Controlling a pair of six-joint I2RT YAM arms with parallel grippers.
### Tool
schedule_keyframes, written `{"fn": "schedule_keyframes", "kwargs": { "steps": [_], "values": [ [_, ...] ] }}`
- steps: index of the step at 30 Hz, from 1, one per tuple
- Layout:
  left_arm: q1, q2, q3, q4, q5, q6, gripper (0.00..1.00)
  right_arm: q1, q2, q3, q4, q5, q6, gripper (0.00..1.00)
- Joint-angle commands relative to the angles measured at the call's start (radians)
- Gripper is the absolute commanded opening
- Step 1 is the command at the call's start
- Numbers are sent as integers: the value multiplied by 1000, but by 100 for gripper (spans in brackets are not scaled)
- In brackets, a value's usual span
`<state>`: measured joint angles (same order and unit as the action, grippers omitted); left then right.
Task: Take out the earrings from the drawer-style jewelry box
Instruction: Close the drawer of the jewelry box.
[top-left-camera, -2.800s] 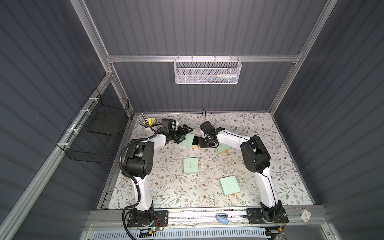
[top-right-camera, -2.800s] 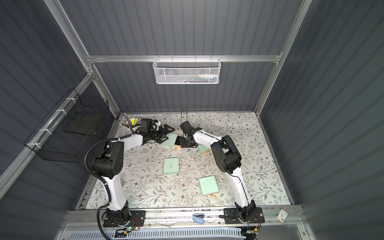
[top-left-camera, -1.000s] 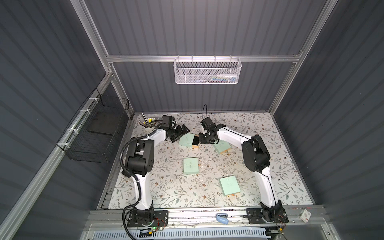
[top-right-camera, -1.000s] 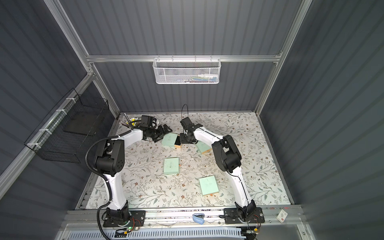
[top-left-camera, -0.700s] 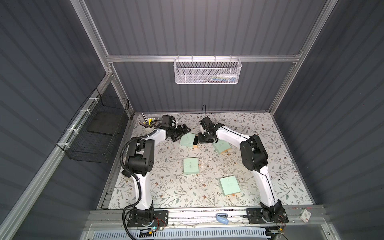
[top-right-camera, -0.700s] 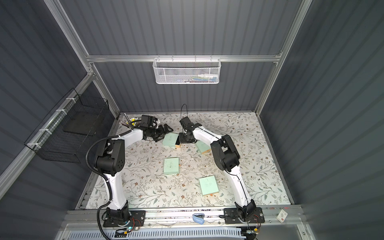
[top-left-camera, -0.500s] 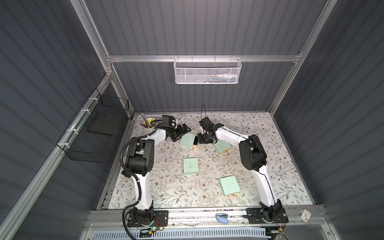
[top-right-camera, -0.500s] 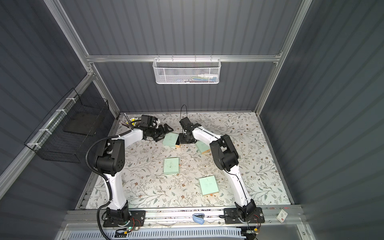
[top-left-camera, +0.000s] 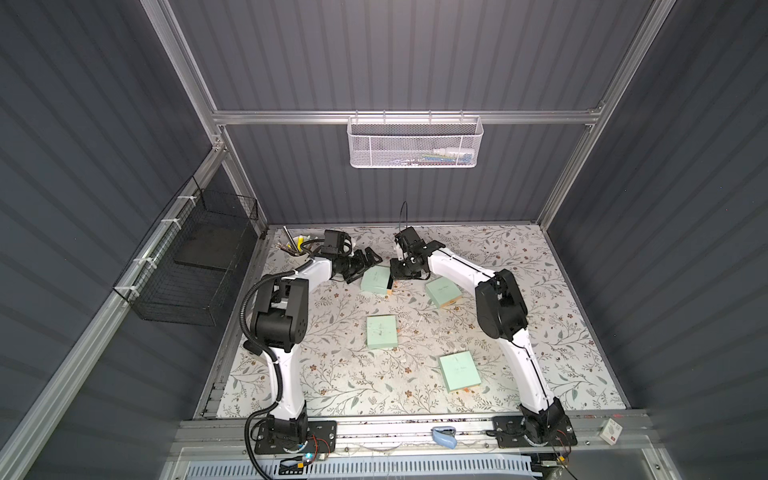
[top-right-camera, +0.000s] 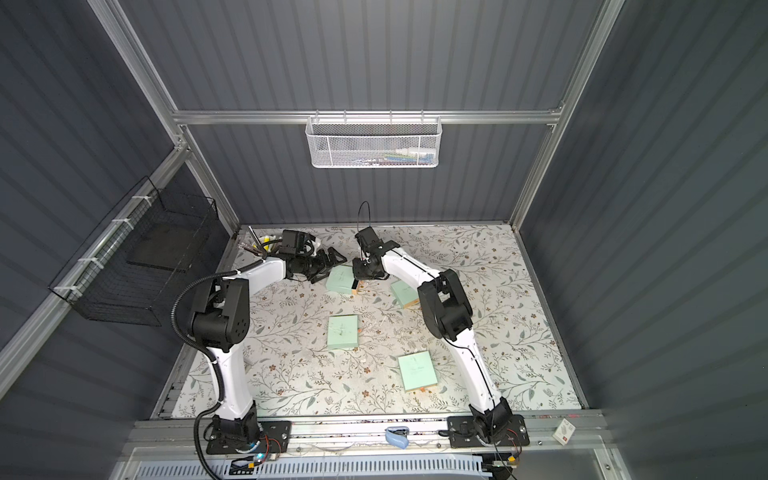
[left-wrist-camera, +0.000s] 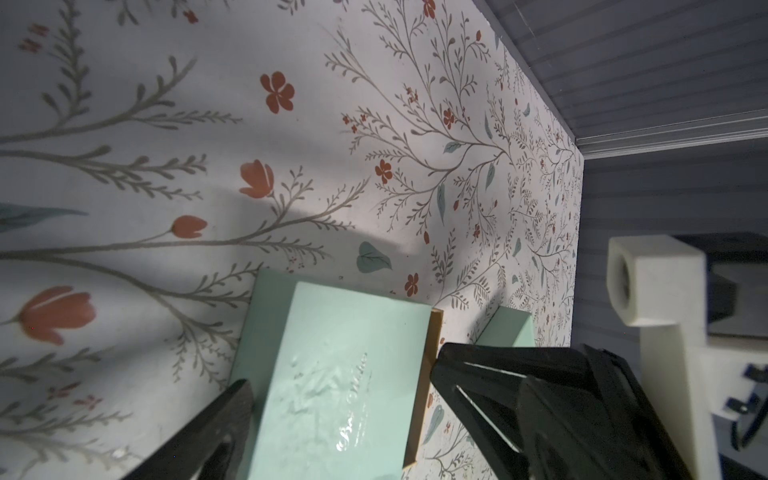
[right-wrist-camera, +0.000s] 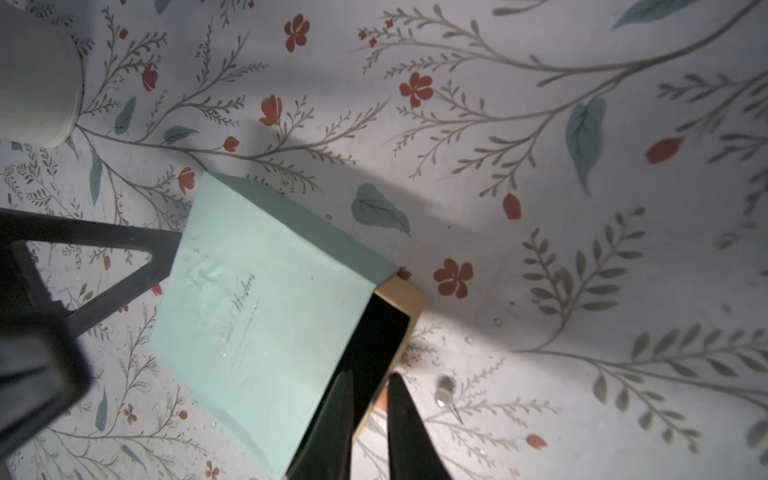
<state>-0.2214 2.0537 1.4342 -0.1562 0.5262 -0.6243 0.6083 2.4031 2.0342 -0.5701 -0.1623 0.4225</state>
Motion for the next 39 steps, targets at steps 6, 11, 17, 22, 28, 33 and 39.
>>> {"fn": "schedule_keyframes", "kwargs": {
  "steps": [6, 11, 17, 22, 28, 33, 39],
  "values": [
    [4, 17, 6, 2, 15, -7, 100, 7, -88, -102, 31, 21, -6, 19],
    [4, 15, 0, 6, 5, -13, 100, 7, -172, -176, 76, 9, -24, 24],
    [5, 1, -9, 4, -4, -14, 100, 3, -229, -225, 89, 12, -21, 26],
    [5, -11, -12, 7, 6, -17, 100, -7, -241, -250, 46, 92, -22, 19],
    [5, -31, -60, 36, 33, -38, 100, -6, -216, -269, 33, 89, -17, 12],
    [5, -34, -69, 37, 38, -41, 100, -5, -185, -254, 37, 75, -11, 10],
    [5, -41, -82, 40, 40, -42, 100, -3, -132, -213, 22, 51, -6, 7]
  ]
}}
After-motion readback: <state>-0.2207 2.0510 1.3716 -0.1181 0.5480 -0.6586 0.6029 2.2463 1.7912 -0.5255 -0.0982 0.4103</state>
